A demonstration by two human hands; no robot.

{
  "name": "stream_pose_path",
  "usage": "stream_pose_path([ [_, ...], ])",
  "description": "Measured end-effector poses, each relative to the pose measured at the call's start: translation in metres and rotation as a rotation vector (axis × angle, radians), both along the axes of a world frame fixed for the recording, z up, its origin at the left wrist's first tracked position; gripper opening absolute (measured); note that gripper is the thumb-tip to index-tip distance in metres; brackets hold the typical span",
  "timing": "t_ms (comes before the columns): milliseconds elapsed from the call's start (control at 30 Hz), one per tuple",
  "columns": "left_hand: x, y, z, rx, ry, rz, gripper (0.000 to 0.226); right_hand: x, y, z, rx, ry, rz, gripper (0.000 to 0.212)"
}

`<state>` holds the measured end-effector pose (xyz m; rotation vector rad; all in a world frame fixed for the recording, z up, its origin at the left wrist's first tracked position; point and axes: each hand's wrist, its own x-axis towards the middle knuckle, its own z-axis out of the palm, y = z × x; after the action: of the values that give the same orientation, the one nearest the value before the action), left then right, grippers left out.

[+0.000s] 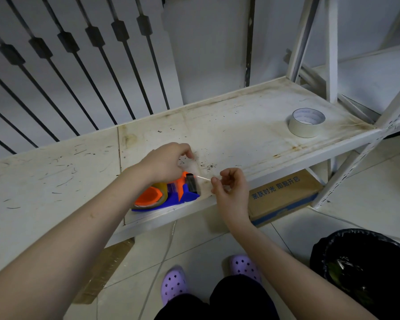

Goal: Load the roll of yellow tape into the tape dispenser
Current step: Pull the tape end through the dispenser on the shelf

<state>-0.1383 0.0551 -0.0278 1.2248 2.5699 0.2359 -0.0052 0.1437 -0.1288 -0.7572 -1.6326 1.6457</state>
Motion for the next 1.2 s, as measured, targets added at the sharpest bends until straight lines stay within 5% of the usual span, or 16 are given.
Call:
stream_pose_path([
  [300, 0.013, -0.019, 0.008, -0.164, 0.298, -0.063, 0.009, -0.002, 0.005, 0.001, -0.004, -0.06, 0.026, 0.018],
  [633, 0.015, -0.026, 0.01, -0.189, 0.295, -0.06, 0.014, -0.007, 0.007, 0.003, 0.034, -0.144, 0.029, 0.023],
  [833, 0.018, -0.025, 0.007, -0.215, 0.359, -0.023, 0.039, -0.01, 0.009, 0.008, 0.031, -0.156, 0.02, 0.024],
  [1000, 0.023, -0.013, -0.002, -0.311, 0.27, -0.053, 0.081, -0.013, 0.01, 0.01, 0.049, -0.168, 0.03, 0.02],
  [1200, 0.021, -0.008, -0.009, -0.249, 0.336, -0.014, 0.048, -0.02, 0.017, 0.015, 0.077, -0.229, 0.062, 0.025],
])
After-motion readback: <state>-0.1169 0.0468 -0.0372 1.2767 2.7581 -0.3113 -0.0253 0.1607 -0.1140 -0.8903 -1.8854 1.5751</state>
